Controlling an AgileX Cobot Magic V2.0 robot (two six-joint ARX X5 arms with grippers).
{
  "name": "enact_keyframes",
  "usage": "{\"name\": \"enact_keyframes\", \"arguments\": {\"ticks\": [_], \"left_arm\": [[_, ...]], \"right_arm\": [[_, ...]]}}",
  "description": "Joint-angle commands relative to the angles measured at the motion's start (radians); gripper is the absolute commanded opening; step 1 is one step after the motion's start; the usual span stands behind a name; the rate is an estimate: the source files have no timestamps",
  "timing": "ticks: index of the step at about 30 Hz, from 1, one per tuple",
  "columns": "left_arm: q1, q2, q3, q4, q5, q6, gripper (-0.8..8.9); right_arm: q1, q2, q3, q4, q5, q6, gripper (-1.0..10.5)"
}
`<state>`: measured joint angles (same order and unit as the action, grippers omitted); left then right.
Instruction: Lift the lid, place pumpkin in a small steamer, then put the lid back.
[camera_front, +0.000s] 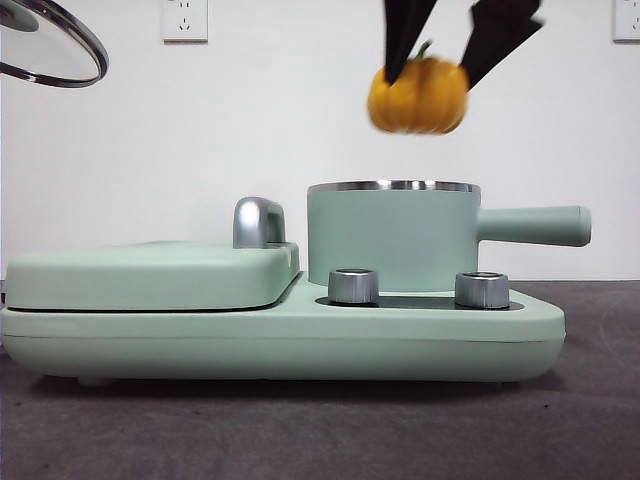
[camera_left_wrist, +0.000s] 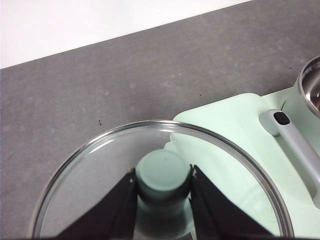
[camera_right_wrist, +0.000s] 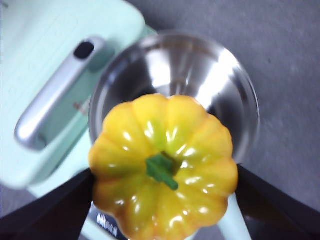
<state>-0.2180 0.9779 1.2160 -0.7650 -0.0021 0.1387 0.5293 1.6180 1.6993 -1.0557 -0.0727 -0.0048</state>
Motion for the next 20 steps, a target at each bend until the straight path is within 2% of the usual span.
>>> {"name": "enact_keyframes", "arguments": {"ticks": [1, 20], "left_arm": [[0.0, 0.005, 0.018, 0.032, -0.002, 0.01, 0.1], [0.0, 0.005, 0.018, 0.032, -0.002, 0.006, 0.1]], "right_arm": [[0.002, 0.073, 0.039, 0.031, -0.014, -0.035, 3.7], [0.002, 0.345, 0.043, 0.173, -0.008, -0.09, 3.7]]}}
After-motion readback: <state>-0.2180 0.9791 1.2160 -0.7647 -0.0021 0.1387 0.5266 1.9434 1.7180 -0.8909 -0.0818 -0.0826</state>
